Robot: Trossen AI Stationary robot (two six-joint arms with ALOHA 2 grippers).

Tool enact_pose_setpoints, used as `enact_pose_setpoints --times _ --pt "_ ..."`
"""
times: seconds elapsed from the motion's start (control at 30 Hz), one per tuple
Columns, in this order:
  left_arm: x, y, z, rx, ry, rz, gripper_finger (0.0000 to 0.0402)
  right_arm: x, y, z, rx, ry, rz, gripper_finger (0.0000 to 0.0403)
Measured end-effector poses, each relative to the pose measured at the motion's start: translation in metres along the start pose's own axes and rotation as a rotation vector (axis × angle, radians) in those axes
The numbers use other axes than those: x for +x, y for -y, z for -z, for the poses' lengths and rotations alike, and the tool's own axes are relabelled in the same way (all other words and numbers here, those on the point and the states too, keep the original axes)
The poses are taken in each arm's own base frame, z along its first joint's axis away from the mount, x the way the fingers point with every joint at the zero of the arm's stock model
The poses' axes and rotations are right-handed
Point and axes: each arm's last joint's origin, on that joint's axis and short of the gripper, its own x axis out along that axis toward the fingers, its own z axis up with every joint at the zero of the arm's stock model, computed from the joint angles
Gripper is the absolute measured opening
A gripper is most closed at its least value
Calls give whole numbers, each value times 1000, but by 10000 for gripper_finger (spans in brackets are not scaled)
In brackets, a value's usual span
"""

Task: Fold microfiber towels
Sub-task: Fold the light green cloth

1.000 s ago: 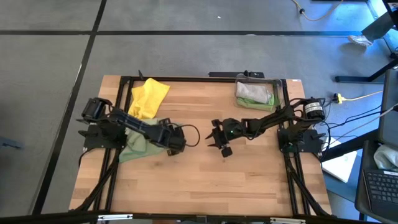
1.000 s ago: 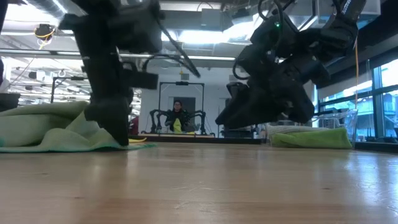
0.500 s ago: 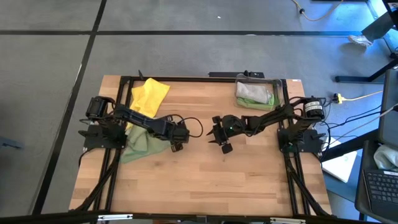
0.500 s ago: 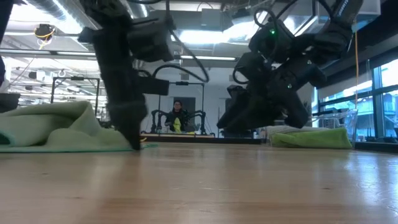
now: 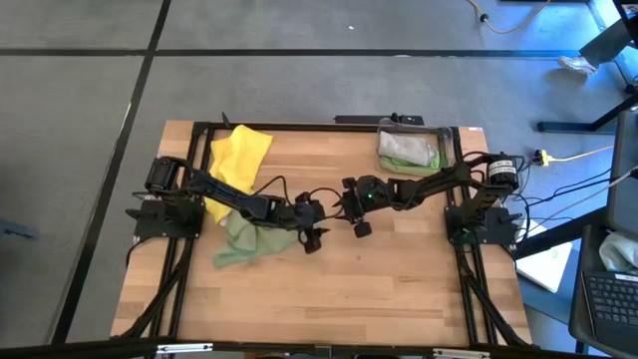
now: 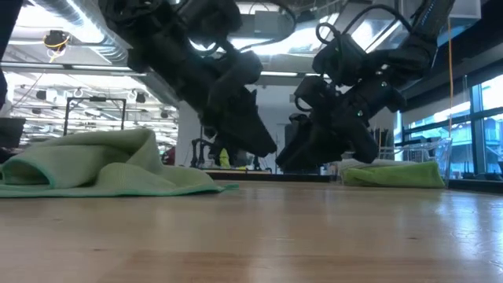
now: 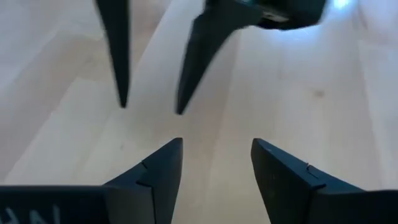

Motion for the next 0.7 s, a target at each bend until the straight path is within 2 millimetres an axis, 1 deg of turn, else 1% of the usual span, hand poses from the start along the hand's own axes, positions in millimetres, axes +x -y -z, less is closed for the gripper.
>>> enact_pose_setpoints --times 0.07,0.2,0.33,0.4,0.47,0.53,0.6,0.7 --pt "-5 1 0 7 -24 3 185 0 -1 1 1 -10 -5 169" --pt "-29 9 -12 26 -26 9 185 0 0 1 0 -5 -3 169" --pt "-54 16 -13 80 -95 -69 185 0 1 -1 -3 17 4 169" --pt "-66 18 -9 97 -136 -135 185 0 1 -4 -9 60 -19 169" --pt "-73 18 1 98 -212 -204 185 0 0 -10 -24 132 -44 169" --pt "-80 18 11 84 -290 -250 185 3 -2 -17 -60 196 -7 169" --pt "-85 21 17 64 -329 -268 185 8 -5 -19 -165 192 58 169" --pt "-90 28 25 66 -366 -277 185 23 -7 -18 -329 125 123 169"
